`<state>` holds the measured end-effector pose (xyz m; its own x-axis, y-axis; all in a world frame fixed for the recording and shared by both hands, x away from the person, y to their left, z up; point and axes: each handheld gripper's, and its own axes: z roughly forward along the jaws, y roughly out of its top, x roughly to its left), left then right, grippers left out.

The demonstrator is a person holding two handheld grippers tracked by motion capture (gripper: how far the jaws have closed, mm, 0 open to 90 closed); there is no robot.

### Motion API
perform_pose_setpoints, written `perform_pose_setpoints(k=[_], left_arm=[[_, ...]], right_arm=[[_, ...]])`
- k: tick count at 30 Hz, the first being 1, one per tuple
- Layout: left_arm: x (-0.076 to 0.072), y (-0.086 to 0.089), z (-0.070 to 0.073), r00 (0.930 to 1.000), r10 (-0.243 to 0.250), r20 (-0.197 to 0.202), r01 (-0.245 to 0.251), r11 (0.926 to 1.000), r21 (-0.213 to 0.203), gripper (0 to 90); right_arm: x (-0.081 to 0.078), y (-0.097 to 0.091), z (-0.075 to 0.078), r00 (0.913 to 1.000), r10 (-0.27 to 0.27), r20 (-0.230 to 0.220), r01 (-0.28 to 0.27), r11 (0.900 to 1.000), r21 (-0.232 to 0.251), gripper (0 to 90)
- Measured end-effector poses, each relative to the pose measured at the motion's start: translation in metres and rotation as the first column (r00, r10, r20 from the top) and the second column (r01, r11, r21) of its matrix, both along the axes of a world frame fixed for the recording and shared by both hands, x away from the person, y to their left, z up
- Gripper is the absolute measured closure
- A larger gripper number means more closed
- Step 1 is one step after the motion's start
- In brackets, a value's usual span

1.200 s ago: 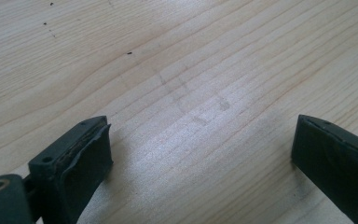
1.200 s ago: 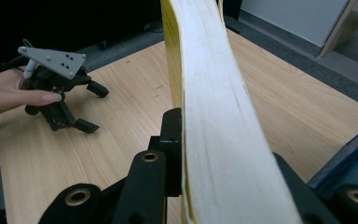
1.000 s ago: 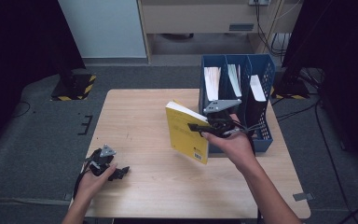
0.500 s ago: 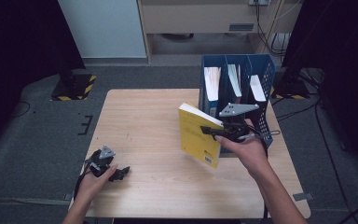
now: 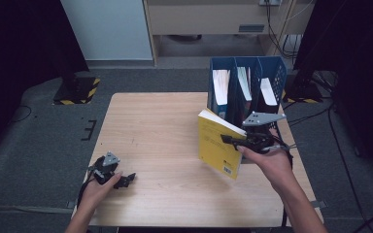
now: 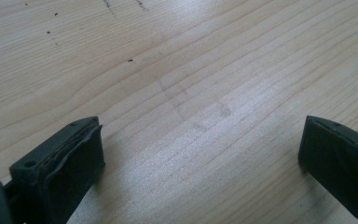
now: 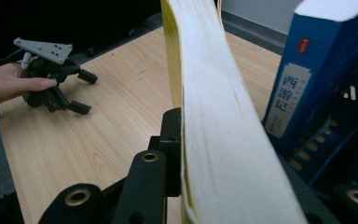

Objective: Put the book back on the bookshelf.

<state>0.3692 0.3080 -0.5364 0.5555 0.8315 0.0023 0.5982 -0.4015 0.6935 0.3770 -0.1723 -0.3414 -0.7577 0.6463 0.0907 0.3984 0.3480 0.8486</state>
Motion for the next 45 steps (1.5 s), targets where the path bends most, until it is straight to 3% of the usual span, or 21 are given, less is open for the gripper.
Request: perform_pose_setpoints(k=[12,18,25,45], left_arm=[[0.000,0.000,0.000,1.0000,0.000,0.001,0.000,1.0000,-0.001,0.0],[0.000,0.000,0.000,1.0000,0.000,0.001,0.000,1.0000,-0.001,0.0],[0.001,0.000,0.000,1.0000,-0.001,0.002,0.001,1.0000,-0.001,0.0],[0.001,0.000,0.000,1.0000,-0.001,0.002,0.001,1.0000,-0.001,0.0]], right_arm=[[-0.011,-0.029,0.021,0.9988,-0.048,0.004,0.048,0.9975,0.052,75.1],[-0.013,-0.041,0.033,0.9975,-0.070,0.007,0.069,0.9964,0.050,75.1],[-0.011,-0.058,0.043,0.9944,-0.105,-0.001,0.105,0.9910,0.083,75.1],[-0.016,-0.091,0.069,0.9824,-0.186,0.015,0.185,0.9815,0.047,75.1]])
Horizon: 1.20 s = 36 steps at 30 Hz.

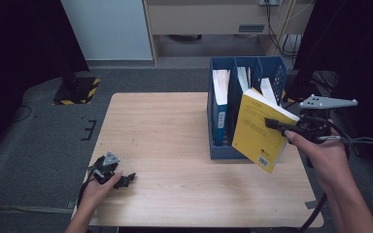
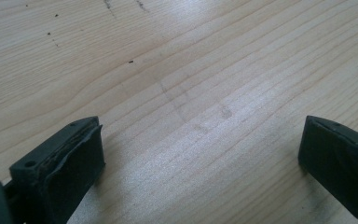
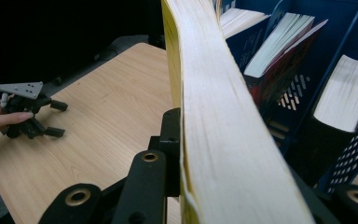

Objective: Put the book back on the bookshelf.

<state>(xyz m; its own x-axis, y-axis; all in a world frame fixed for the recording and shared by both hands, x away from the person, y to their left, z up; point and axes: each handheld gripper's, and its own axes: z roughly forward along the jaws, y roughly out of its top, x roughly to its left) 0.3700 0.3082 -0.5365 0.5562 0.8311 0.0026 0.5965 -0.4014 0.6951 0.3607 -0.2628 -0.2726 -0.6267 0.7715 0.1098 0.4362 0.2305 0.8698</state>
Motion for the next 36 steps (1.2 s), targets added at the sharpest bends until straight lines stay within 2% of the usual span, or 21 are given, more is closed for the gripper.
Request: perform_pose_setpoints(k=[5,18,29,36], left_arm=[[0.000,0.000,0.000,1.0000,0.000,0.000,0.000,1.0000,0.000,0.0],[0.000,0.000,0.000,1.0000,0.000,0.000,0.000,1.0000,0.000,0.0],[0.000,0.000,0.000,1.0000,0.000,0.000,0.000,1.0000,0.000,0.0],[0.000,0.000,0.000,1.0000,0.000,0.000,0.000,1.0000,0.000,0.0]], right_arm=[[0.003,-0.003,0.006,1.0000,-0.010,0.000,0.010,0.9999,0.005,75.1],[0.016,-0.019,-0.003,0.9958,-0.015,-0.090,0.025,0.9940,0.107,75.1],[0.016,-0.035,-0.008,0.9914,-0.046,-0.123,0.060,0.9921,0.111,75.0],[0.022,-0.048,-0.013,0.9844,-0.075,-0.159,0.097,0.9862,0.134,75.0]])
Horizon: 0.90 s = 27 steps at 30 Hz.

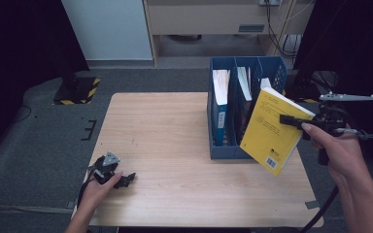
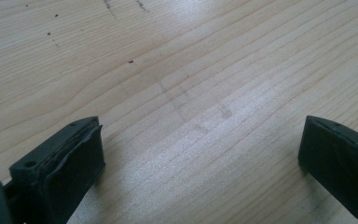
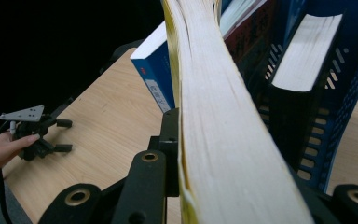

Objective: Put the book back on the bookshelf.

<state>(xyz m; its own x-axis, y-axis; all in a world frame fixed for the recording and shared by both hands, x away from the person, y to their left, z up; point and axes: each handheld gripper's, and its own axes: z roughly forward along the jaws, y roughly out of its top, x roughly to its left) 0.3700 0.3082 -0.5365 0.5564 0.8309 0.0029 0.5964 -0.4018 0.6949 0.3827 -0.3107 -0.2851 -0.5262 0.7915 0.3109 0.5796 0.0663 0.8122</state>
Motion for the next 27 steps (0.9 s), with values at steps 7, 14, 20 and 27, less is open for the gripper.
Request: perform_pose_setpoints(k=[7,14,20,27], left_arm=[[0.000,0.000,0.000,1.0000,0.000,0.000,0.000,1.0000,0.000,0.0],[0.000,0.000,0.000,1.0000,0.000,0.000,0.000,1.0000,-0.001,0.0],[0.000,0.000,0.000,1.0000,0.000,0.000,0.000,1.0000,0.000,0.0],[0.000,0.000,0.000,1.0000,-0.001,0.000,0.001,1.0000,0.000,0.0]], right_arm=[[0.011,-0.012,-0.005,0.9990,-0.035,-0.028,0.036,0.9987,0.036,75.0],[0.022,-0.018,-0.007,0.9963,-0.074,-0.045,0.076,0.9961,0.046,74.9],[0.028,-0.018,-0.005,0.9944,-0.098,-0.040,0.100,0.9939,0.048,74.9],[0.035,-0.017,-0.005,0.9926,-0.115,-0.041,0.116,0.9924,0.040,74.9]])
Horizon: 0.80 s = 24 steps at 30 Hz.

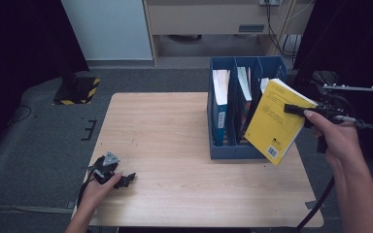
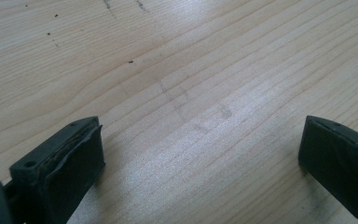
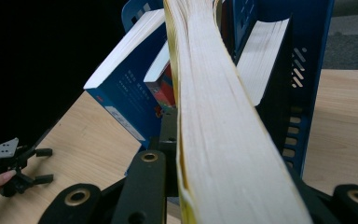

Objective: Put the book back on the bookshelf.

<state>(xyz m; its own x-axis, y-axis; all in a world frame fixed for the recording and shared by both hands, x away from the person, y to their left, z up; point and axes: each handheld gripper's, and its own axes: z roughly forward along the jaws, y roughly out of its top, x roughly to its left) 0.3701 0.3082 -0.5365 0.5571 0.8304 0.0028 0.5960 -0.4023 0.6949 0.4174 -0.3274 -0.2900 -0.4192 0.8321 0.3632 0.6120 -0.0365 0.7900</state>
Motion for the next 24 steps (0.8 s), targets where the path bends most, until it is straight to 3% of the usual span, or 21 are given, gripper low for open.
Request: perform_pose_setpoints(k=[24], left_arm=[[0.000,0.000,0.000,1.0000,0.003,0.001,-0.003,1.0000,-0.005,0.0]], right_arm=[[0.019,0.013,0.012,0.9979,-0.060,0.023,0.061,0.9964,-0.058,74.9]])
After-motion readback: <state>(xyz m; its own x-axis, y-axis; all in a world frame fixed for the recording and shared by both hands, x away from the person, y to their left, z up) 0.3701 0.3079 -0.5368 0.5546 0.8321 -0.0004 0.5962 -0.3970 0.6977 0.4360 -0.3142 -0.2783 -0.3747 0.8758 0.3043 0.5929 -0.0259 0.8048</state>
